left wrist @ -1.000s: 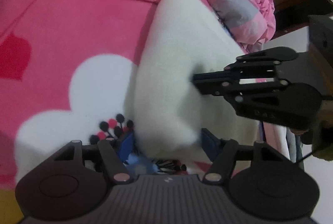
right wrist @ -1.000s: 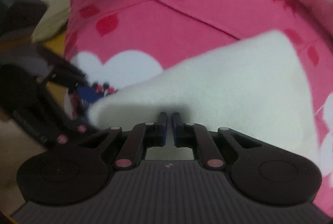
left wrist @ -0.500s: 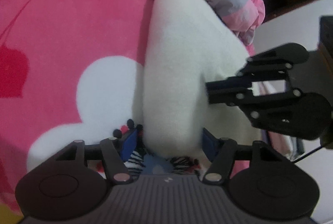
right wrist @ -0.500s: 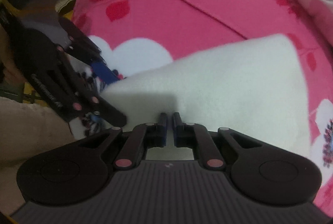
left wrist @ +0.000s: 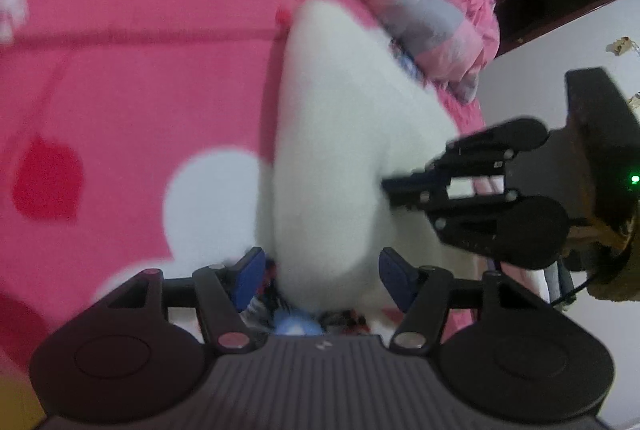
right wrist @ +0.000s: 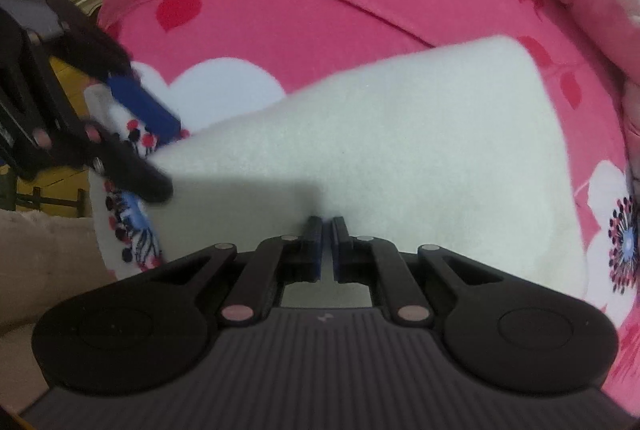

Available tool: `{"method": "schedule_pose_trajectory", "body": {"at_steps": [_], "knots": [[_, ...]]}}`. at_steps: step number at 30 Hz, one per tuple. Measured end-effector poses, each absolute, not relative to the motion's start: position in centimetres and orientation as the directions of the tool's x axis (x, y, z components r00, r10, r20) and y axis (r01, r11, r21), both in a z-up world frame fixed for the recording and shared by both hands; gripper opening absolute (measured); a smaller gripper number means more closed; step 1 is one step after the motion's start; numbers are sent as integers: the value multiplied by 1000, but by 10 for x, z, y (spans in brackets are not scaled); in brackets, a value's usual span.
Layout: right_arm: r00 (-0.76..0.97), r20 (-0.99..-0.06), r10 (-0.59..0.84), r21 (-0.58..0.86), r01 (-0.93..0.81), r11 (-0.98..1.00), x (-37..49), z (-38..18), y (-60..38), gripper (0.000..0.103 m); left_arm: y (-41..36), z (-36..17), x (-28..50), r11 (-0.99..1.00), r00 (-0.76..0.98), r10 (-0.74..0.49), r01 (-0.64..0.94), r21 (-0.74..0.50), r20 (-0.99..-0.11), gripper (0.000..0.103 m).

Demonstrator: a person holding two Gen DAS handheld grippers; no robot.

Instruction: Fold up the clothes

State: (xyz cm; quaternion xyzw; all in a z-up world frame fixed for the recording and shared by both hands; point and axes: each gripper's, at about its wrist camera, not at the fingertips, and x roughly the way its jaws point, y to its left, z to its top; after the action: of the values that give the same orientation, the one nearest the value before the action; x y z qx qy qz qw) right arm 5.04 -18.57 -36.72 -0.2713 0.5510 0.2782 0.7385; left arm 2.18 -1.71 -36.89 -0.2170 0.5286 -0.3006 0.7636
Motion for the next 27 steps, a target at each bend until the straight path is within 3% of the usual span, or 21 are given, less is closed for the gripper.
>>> {"method": "schedule_pose_trajectory", "body": {"at_steps": [7, 10, 14, 19, 24, 27], "knots": [[346, -929, 133, -126, -633, 764, 92, -343, -193, 3, -45, -348, 37, 737, 322, -674, 343, -582, -665, 61], [372, -917, 142, -121, -600, 791, 112, -356, -198, 3, -66, -359, 35, 783, 308, -617, 339, -522, -724, 60], [385, -914, 129, -132, -583, 801, 112, -375, -202, 2, -65, -363, 29, 791, 322, -610, 307, -529, -724, 62], [451, -885, 118, -167, -543, 823, 134, -344, -191, 3, -64, -365, 21, 796, 335, -603, 311, -520, -723, 62], [388, -919, 74, -134, -482, 866, 160, -404, -197, 2, -61, -371, 15, 797, 344, -603, 301, -524, -720, 66], [406, -912, 56, -155, -467, 870, 171, -409, -194, 2, -57, -376, 9, 787, 346, -617, 274, -553, -707, 67]]}}
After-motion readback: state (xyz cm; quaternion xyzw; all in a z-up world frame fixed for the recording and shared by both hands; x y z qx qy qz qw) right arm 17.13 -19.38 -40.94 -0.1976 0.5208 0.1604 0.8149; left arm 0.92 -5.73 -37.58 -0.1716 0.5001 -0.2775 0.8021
